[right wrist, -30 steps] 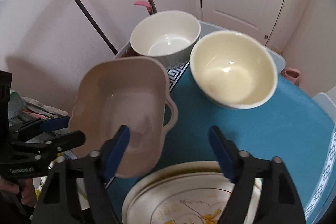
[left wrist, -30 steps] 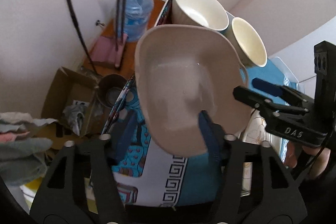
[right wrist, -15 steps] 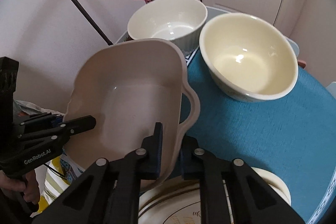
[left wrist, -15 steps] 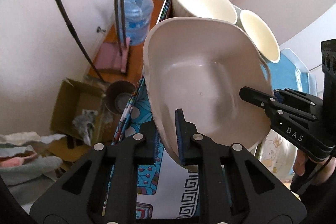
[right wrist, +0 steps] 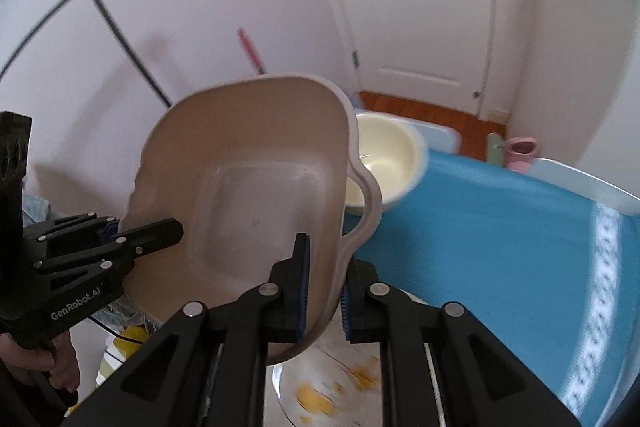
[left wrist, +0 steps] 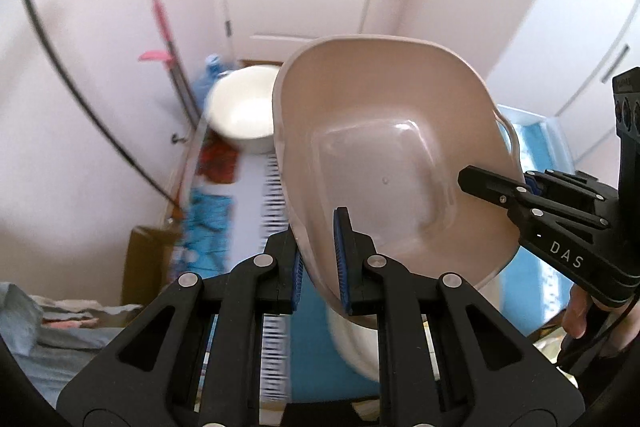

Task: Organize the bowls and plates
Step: 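Lift and carry the taupe bowl with both grippers to the open cloth, then lower the taupe bowl onto the cloth and open both grippers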

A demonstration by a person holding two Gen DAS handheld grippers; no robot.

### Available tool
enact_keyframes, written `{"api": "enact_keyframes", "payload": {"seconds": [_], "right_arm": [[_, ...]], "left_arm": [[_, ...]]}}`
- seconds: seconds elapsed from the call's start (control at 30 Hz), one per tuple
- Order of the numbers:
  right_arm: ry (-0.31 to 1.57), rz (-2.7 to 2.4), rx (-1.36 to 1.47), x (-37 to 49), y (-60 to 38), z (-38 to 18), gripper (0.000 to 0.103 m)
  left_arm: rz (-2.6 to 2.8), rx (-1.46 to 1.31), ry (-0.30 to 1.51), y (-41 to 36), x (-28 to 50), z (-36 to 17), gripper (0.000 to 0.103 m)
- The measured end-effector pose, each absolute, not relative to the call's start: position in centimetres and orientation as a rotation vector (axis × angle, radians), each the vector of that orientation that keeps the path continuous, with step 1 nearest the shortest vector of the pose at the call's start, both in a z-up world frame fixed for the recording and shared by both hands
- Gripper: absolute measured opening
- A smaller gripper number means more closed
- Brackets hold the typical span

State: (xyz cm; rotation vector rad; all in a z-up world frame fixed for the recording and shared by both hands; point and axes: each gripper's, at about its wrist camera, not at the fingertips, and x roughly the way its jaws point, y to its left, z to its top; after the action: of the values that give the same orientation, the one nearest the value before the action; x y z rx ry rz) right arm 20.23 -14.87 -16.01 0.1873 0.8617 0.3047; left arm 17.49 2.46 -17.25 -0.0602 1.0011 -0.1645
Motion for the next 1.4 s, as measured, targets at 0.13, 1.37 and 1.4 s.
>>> {"api": "enact_keyframes", "payload": {"seconds": [0.13,1.37,1.4], "right_arm": [[0.833,0.219,0.208,15.9,-20.7,-14.5,0.012],[0.999,0.041,0.442,5.8,-42.5,-29.4,0.012],[0.993,0.034,0.455,5.7,-42.6,-29.4,0.015]], "left_arm": [[-0.249,-0.037,0.99,-4.0,16.1,-16.2,0.012],[-0.38,0.143,1.154,-30.2,11.9,-30.1,0.079],[-0.384,0.149,1.141,-30.3,11.8,-29.9,0.079]]}}
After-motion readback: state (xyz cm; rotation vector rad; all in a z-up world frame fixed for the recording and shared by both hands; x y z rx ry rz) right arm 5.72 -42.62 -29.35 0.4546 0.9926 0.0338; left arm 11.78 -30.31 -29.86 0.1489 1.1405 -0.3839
